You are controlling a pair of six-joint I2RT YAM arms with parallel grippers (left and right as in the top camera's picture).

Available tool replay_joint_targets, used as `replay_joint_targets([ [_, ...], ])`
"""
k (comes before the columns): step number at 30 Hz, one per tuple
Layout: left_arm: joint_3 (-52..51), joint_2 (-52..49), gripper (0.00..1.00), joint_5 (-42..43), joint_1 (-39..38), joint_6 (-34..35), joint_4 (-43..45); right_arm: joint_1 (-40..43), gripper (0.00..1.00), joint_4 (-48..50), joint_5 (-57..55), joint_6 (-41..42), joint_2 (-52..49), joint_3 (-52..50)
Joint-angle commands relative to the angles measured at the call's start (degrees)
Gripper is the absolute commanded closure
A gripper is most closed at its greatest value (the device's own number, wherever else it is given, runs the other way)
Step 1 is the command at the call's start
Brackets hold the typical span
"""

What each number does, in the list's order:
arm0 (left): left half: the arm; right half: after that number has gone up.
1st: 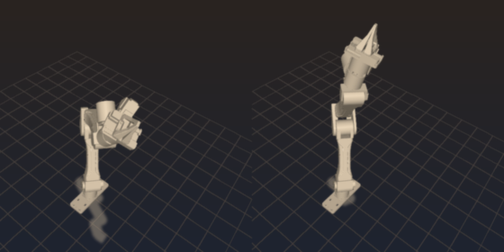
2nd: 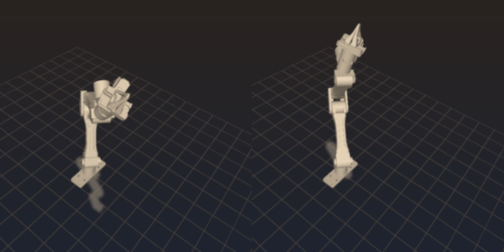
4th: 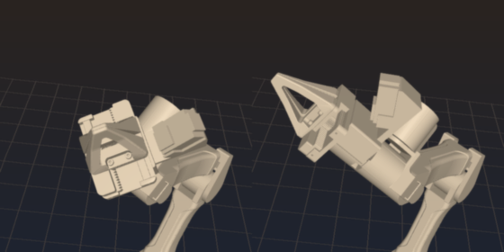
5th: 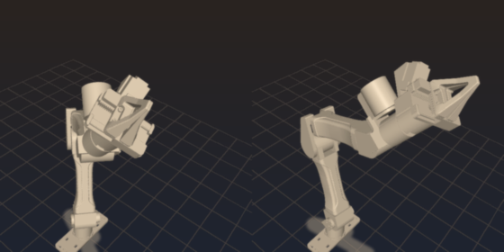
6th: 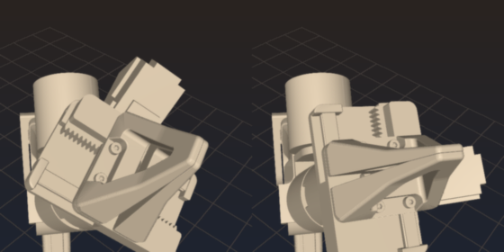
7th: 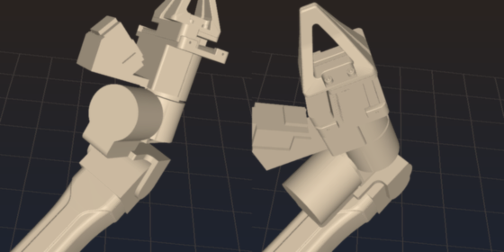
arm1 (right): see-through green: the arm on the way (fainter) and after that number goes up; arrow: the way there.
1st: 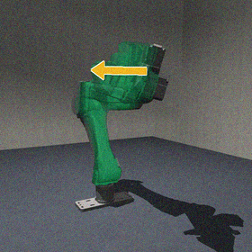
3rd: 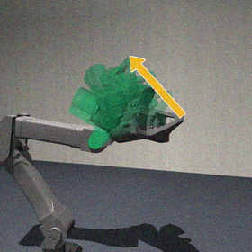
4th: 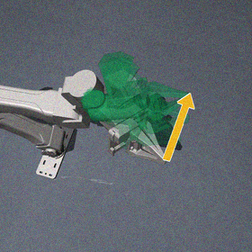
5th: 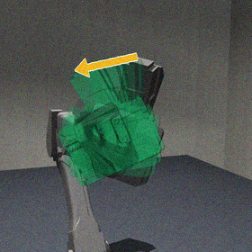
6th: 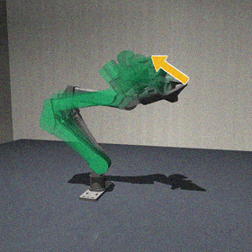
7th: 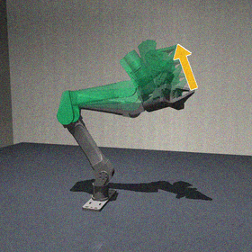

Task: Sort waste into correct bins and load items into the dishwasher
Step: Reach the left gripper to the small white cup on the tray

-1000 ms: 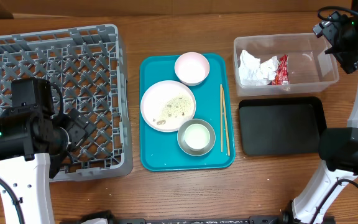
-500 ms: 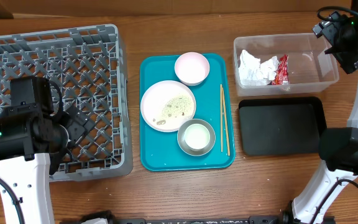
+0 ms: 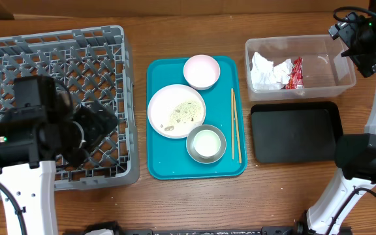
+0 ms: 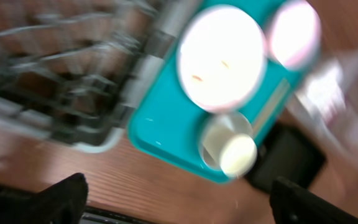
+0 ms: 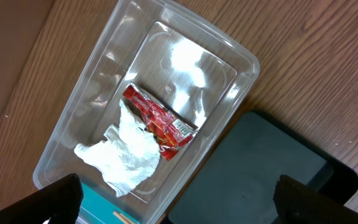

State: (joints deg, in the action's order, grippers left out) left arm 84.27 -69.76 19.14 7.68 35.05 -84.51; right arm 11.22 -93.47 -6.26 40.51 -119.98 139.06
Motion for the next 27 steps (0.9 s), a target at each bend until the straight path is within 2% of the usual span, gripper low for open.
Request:
replay_joint_targets([
  [1, -0.3, 0.0, 0.01, 10.9, -6.8, -9.7, 1.4, 0.1, 0.0, 0.2, -0.5, 0.2, 0.4, 0.1],
  [6, -0.3, -1.1, 0.0, 7.0, -23.6, -11.4, 4.5, 0.1, 0.0, 0.2, -0.5, 0.2, 0.4, 0.1],
  [8, -0.3, -3.0, 0.0, 4.0, -32.9, -11.3, 7.2, 0.1, 0.0, 0.1, -0.5, 0.2, 0.4, 0.1],
  [11, -0.3, -5.2, 0.0, 3.4, -38.2, -11.3, 10.4, 0.1, 0.0, 0.2, -0.5, 0.2, 0.4, 0.1],
  [16, -0.3, -10.2, 0.0, 2.5, -42.0, -12.3, 12.9, 0.1, 0.0, 0.1, -0.5, 0.2, 0.4, 0.1],
  [20, -0.3, -16.1, 0.0, -4.4, -44.5, -12.7, 11.9, 0.1, 0.0, 0.2, -0.5, 0.2, 0.4, 0.1],
  [22, -0.3, -19.2, 0.06, -7.3, -45.1, -12.2, 12.0, 0.1, 0.0, 0.2, -0.5, 0.2, 0.4, 0.1],
  [27, -0.3, -24.2, 0.32, -9.3, -45.2, -11.9, 13.8, 0.1, 0.0, 0.2, -0.5, 0.2, 0.4, 0.1],
])
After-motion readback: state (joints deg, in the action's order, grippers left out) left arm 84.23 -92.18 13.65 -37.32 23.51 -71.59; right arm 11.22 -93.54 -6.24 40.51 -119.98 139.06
